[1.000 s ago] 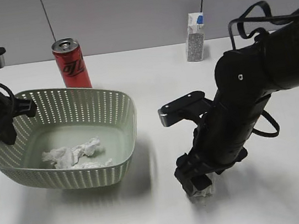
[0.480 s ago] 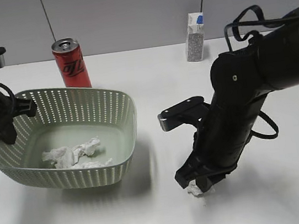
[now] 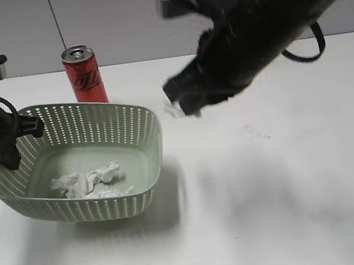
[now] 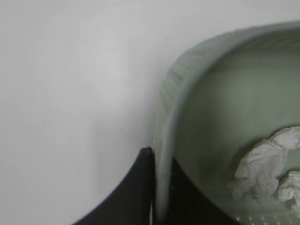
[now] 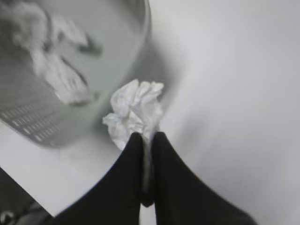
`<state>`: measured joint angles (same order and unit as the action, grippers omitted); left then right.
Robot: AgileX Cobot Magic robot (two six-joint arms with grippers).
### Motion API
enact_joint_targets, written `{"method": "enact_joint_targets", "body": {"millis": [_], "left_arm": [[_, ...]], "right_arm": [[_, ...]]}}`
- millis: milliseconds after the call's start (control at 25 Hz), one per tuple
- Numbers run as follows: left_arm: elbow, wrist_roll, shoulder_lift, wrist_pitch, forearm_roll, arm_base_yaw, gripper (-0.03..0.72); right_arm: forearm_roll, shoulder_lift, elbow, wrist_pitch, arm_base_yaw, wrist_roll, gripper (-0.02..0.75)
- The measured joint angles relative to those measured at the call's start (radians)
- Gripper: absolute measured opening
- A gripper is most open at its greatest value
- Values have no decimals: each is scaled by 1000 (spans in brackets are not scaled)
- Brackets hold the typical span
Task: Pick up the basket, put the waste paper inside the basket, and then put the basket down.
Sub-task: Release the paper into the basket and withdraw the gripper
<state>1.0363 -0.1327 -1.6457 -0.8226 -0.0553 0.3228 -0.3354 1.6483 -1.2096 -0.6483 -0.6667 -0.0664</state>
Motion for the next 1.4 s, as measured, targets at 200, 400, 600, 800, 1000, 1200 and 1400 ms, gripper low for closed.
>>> {"method": "enact_joint_targets", "body": {"millis": [200, 400, 600, 800, 1000, 1200, 1400], "left_arm": [[0, 0, 0, 9, -19, 0, 0], [0, 0, 0, 33, -45, 0, 0], [0, 0, 0, 38, -50, 0, 0], [0, 0, 0, 45, -50, 0, 0], [0, 0, 0, 45, -51, 0, 0], [0, 0, 0, 42, -60, 0, 0], [0, 0, 0, 67, -110, 0, 0]], "right_arm": [[-125, 24, -135, 93, -14, -68, 15], [-185, 153, -202, 133, -39, -102, 21], [-187, 266, -203, 97, -41, -110, 299], [-187, 279, -213, 87, -41, -146, 643], [-128, 279, -291, -9, -39, -108, 601], [138, 279, -325, -84, -37, 140, 556], [213, 286, -301, -138, -34, 323, 547]]}}
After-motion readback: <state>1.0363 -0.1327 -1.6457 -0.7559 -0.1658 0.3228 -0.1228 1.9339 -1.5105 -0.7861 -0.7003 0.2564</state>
